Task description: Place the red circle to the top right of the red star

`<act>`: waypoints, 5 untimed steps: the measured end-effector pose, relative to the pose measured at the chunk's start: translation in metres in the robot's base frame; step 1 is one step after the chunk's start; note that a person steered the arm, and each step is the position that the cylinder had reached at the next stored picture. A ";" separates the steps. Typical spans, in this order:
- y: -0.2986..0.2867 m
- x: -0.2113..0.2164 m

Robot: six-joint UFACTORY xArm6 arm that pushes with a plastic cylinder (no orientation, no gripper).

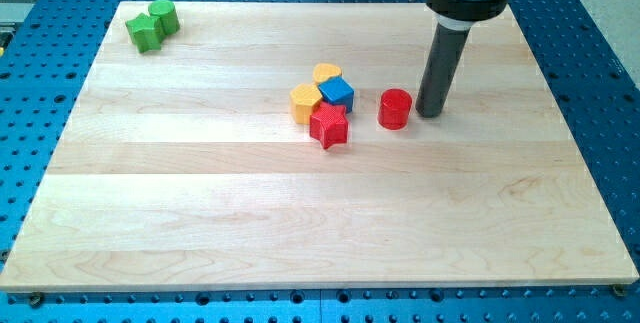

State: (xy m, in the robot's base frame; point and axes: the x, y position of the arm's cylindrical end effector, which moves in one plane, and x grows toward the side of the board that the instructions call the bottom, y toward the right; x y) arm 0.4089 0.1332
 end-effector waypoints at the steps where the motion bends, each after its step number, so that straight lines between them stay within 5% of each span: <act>1: -0.021 0.017; 5: -0.035 0.006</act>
